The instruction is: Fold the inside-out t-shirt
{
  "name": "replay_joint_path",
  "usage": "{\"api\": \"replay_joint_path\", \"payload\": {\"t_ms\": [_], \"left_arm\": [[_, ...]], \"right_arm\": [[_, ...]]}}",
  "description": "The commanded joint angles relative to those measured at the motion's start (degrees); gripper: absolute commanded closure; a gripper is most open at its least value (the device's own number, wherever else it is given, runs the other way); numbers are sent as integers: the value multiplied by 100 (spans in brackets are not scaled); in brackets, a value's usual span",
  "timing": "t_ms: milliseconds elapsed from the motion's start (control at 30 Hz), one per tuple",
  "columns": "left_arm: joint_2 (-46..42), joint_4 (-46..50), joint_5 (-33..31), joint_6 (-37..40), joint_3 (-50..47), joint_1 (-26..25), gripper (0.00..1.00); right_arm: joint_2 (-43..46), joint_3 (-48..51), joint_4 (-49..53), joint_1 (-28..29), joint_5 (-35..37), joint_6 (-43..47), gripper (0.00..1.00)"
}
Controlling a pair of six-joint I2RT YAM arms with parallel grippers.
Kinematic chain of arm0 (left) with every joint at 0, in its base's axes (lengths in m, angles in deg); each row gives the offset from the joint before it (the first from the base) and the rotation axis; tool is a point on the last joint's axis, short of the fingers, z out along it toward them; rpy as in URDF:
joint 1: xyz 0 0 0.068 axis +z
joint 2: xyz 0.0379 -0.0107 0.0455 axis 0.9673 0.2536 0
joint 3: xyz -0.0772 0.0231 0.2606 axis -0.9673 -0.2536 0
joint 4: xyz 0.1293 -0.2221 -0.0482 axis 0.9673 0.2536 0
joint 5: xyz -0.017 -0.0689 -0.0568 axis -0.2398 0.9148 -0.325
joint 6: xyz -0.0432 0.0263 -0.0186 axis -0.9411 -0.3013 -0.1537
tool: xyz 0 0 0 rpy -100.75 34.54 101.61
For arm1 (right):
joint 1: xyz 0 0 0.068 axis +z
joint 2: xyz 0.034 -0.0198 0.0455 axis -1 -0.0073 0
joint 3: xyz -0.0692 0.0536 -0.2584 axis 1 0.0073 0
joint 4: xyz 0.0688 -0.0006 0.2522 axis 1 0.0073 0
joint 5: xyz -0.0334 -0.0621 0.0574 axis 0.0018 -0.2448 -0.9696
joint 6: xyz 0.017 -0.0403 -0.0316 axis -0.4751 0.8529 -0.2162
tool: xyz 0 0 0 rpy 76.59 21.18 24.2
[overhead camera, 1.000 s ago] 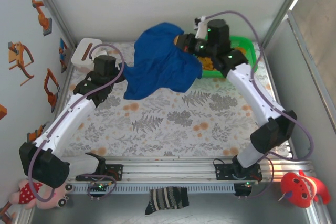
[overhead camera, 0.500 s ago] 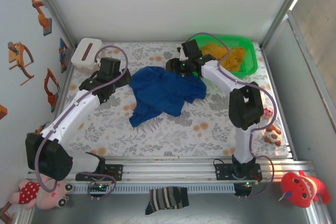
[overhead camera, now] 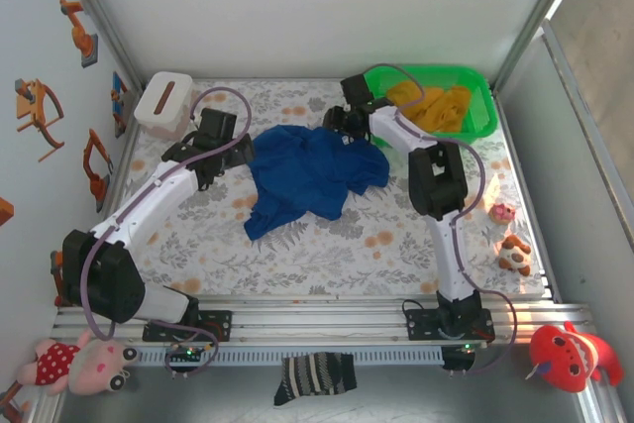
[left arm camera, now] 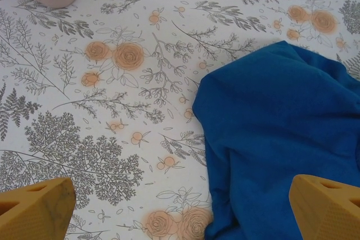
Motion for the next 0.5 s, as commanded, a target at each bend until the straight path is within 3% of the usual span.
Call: {"api": "replay_joint_path", "payload": {"t_ms": [0,467], "left_arm": [[12,-20,45,8,184,-14,3],[24,-49,68,-28,91,-43,3]], "right_arm": [[160,-181,174,-427,438,-127,41],[191,41,11,-1449,312,-142,41]]}}
